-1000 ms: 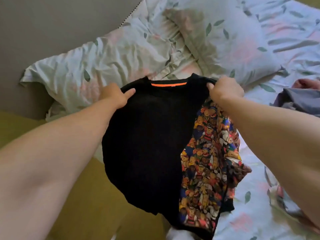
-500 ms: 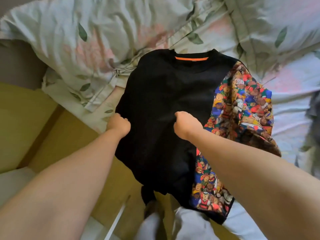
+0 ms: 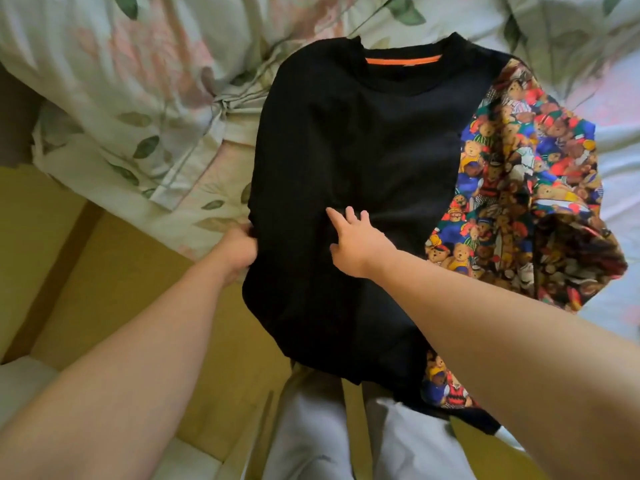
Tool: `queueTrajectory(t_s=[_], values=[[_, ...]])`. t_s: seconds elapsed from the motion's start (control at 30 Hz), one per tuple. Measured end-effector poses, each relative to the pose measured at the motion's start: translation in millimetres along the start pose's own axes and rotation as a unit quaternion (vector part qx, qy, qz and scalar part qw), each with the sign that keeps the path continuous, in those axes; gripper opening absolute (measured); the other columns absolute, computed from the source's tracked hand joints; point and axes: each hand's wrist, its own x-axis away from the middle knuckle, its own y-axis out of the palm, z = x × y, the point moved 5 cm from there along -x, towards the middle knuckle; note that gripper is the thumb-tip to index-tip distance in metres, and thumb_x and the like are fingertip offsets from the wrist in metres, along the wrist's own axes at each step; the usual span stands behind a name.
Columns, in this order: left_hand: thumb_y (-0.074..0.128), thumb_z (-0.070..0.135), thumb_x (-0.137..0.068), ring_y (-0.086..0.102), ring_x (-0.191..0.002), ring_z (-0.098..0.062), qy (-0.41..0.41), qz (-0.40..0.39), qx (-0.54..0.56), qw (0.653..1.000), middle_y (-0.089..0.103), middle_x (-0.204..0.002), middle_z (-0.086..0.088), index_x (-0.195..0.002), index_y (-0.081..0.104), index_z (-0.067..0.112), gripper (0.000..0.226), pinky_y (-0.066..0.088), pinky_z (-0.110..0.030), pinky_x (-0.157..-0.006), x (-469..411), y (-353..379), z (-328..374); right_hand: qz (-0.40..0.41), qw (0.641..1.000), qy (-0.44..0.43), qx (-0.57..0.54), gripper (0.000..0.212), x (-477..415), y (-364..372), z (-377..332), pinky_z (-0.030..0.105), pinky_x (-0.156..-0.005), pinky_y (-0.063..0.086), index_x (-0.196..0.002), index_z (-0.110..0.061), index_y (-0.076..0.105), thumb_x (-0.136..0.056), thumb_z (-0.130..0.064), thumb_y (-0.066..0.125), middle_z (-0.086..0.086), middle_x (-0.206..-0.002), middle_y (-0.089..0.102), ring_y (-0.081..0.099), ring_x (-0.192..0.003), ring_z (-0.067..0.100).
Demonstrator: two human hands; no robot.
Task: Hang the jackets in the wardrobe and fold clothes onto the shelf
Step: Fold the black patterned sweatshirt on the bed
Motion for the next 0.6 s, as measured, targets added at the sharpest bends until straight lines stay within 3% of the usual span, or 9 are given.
queueTrajectory(t_s=[0.07,0.13,0.23,0.33,0.43,0.53,0.6], values=[[0.061,0.006,-0.097,0.062,-0.097,-0.021,0.0,-0.027,-0.016,1.0,0.066,-0.112,-0.006,-0.123,0.061,0.015,0.028,0.048,-0.035,-0.082,6,6,0,-0.012,0.999,0.017,0.045,0.085,0,4,-3,0.063,-0.117,0.025,-0.159,-0.033,-0.01,-0.099,-0.027,0.05,0.008,-0.168,-0.007,-0.008,-0.153,0.039],[0.06,0.014,-0.098,0.064,-0.101,-0.024,-0.017,0.002,0.022,1.0,0.067,-0.113,-0.005,-0.123,0.061,0.016,0.025,0.049,-0.036,-0.082,11,-2,-4,-0.034,0.997,0.043,0.063,0.087,0,6,-7,0.064,-0.117,0.025,-0.158,-0.033,-0.013,-0.099,-0.026,0.051,0.008,-0.168,-0.008,-0.007,-0.153,0.04],[0.056,0.026,-0.099,0.063,-0.106,-0.026,-0.006,0.158,0.018,0.987,0.067,-0.112,-0.001,-0.123,0.063,0.022,0.025,0.051,-0.039,-0.091,23,-54,4,-0.061,0.992,0.087,0.061,0.089,6,1,-18,0.065,-0.117,0.023,-0.158,-0.034,-0.014,-0.099,-0.024,0.052,0.007,-0.168,-0.012,-0.005,-0.153,0.041],[0.055,0.027,-0.102,0.061,-0.112,-0.035,0.011,0.358,-0.093,0.929,0.065,-0.12,-0.012,-0.122,0.059,0.012,0.026,0.048,-0.042,-0.092,49,-142,25,-0.091,0.986,0.116,0.076,0.087,14,-4,-34,0.061,-0.118,0.025,-0.158,-0.03,-0.016,-0.102,-0.026,0.05,0.011,-0.167,-0.016,0.0,-0.152,0.046],[0.063,0.027,-0.096,0.059,-0.109,-0.039,0.106,0.449,-0.234,0.856,0.063,-0.116,-0.017,-0.106,0.057,0.01,0.02,0.045,-0.047,-0.09,79,-211,73,-0.098,0.982,0.141,0.078,0.086,16,-7,-46,0.06,-0.116,0.029,-0.159,-0.027,-0.015,-0.102,-0.03,0.05,0.018,-0.166,-0.014,0.008,-0.149,0.052],[0.066,0.019,-0.088,0.054,-0.115,-0.036,0.188,0.477,-0.331,0.792,0.063,-0.119,-0.011,-0.108,0.059,0.017,0.021,0.038,-0.048,-0.097,105,-223,118,-0.06,0.989,0.135,0.024,0.081,18,-13,-62,0.057,-0.113,0.037,-0.161,-0.023,0.005,-0.099,-0.041,0.054,0.022,-0.164,0.009,0.029,-0.143,0.05],[0.062,0.014,-0.084,0.055,-0.113,-0.034,0.233,0.461,-0.321,0.794,0.063,-0.119,-0.008,-0.108,0.061,0.019,0.024,0.039,-0.047,-0.096,118,-207,135,-0.005,0.995,0.091,-0.047,0.07,23,-20,-80,0.047,-0.107,0.046,-0.156,-0.018,0.026,-0.098,-0.043,0.057,0.016,-0.154,0.035,0.047,-0.133,0.039]])
